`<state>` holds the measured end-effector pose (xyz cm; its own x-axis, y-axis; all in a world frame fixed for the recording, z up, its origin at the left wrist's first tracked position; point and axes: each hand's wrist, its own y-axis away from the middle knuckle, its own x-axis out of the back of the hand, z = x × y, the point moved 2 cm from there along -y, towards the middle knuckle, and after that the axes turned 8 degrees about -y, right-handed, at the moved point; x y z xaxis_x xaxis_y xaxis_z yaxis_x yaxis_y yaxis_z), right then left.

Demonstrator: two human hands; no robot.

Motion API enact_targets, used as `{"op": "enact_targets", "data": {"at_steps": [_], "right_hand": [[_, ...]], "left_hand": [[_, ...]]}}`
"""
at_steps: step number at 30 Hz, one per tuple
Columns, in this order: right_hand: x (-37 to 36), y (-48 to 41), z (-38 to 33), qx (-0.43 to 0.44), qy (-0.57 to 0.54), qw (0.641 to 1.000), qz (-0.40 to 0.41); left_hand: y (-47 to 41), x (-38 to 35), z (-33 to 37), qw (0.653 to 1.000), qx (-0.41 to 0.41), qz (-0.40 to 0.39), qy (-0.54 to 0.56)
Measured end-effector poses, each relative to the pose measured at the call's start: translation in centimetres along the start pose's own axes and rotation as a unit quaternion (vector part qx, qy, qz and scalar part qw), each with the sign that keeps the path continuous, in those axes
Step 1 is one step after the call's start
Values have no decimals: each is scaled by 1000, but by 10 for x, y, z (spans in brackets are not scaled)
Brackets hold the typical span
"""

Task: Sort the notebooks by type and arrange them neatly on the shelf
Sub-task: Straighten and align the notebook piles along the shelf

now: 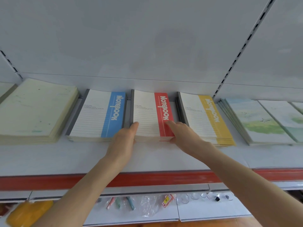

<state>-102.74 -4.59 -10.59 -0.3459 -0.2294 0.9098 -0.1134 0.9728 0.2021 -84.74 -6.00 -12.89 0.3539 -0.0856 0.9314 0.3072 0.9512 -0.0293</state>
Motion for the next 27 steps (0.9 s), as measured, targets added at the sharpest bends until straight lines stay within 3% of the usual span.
{"op": "enact_targets", "data": {"at_steps": [11,19,27], "right_hand": [[-5,6,-2,8,-4,1000,17],[-3,5,-4,-23,-22,999,28],[-6,5,-3,-49,-45,996,63]], "left_hand": [[3,-3,-2,998,11,32,45],[0,1,-7,998,27,8,56],[0,1,-4,997,40,40,61]]}}
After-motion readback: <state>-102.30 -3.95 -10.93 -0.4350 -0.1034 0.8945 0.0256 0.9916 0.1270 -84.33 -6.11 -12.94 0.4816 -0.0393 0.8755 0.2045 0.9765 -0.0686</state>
